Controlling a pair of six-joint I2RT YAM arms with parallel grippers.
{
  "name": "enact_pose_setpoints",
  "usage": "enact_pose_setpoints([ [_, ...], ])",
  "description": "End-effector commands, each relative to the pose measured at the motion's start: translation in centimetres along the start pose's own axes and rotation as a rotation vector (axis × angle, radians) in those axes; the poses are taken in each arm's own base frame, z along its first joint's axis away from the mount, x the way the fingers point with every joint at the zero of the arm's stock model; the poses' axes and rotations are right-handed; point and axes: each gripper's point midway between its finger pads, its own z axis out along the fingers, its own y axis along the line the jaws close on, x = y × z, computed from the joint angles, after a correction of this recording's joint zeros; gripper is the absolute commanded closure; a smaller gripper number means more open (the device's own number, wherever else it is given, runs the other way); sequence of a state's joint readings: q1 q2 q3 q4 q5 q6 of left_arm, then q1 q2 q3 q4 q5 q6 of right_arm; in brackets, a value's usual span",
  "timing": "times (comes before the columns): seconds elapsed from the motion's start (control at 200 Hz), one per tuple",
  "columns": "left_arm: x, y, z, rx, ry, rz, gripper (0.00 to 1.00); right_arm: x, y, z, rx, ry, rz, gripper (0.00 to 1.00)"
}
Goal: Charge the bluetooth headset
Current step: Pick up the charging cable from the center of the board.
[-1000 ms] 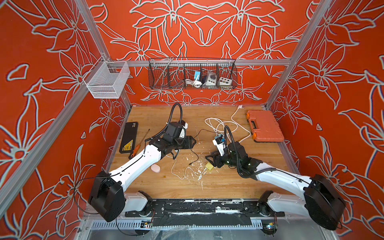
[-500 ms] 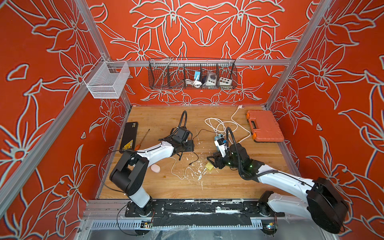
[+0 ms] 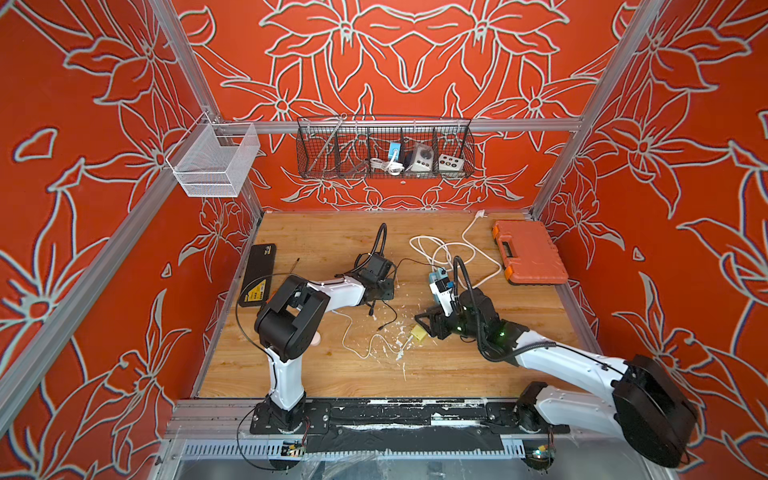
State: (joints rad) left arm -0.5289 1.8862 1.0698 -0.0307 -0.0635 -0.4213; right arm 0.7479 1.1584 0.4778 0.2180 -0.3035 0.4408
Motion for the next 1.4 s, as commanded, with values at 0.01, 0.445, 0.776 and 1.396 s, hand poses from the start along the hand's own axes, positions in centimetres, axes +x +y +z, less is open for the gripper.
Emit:
enact_pose_setpoints([
  [0.01, -0.4, -0.2, 0.1, -0.005, -0.006, 0.030, 0.78, 0.1, 0.1, 0.0, -0.002, -0.008, 0.013, 0.42],
  [0.445, -2.2, -2.7, -5.7, 0.106, -0.018, 0.046, 1.00, 0.0, -0.5, -0.4, 0.033, -0.017, 0.005, 0.42],
  [0.776, -3.5, -5.3, -11.9, 0.234, -0.012, 0.084, 1.00, -0.3, -0.7, -0.9, 0.064, -0.023, 0.004, 0.42],
  [1.396, -4.4, -7.4, -16.1, 0.352, -0.001, 0.020, 1.00, -4.8, 6.1, 2.2, -0.270, -0.062, -0.044, 0.36],
])
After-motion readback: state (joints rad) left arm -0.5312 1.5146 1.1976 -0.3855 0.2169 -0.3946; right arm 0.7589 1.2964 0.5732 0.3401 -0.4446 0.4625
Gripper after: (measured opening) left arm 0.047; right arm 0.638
